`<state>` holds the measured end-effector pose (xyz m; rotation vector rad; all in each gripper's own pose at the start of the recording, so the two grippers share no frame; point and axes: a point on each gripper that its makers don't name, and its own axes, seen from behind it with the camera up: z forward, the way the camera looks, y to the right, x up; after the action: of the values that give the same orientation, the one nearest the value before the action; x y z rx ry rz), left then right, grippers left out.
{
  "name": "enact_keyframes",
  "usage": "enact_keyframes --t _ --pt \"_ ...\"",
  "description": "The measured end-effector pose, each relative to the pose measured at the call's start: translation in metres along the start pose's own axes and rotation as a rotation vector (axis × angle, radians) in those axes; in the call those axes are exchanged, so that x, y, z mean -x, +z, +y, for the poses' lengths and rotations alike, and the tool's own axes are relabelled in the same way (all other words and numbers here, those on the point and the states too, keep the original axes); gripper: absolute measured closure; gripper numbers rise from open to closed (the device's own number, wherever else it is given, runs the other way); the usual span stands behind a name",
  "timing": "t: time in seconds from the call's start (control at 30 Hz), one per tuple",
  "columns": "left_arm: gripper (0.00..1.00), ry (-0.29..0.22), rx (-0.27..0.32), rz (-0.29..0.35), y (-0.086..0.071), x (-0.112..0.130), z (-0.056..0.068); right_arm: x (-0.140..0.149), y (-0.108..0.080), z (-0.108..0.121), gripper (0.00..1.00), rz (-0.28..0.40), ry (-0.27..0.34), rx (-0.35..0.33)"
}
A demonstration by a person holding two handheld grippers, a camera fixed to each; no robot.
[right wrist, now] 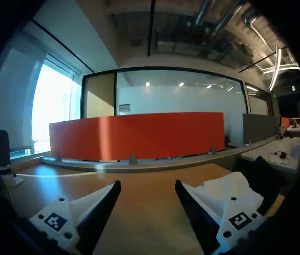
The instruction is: Fold towel
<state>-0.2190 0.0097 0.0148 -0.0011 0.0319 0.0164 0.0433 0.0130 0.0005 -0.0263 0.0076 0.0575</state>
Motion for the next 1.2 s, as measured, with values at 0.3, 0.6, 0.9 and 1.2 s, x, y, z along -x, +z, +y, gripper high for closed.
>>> enact_keyframes --t 0.3,0.6,0.9,1.2 --pt "0.02 -0.001 0.000 0.000 0.000 0.000 -0.001 0.027 0.004 0.005 0.01 0.002 0.009 -0.008" --pt "0.01 -0.001 0.000 0.000 0.000 0.000 -0.001 0.039 0.003 0.005 0.01 -0.005 0.005 -0.013" --pt "0.02 0.000 0.000 0.000 0.000 0.001 0.000 0.048 0.003 0.005 0.01 -0.008 0.001 -0.018" --pt "0.02 -0.001 0.000 0.000 0.000 0.001 -0.001 0.047 0.001 0.000 0.01 0.000 -0.016 -0.024"
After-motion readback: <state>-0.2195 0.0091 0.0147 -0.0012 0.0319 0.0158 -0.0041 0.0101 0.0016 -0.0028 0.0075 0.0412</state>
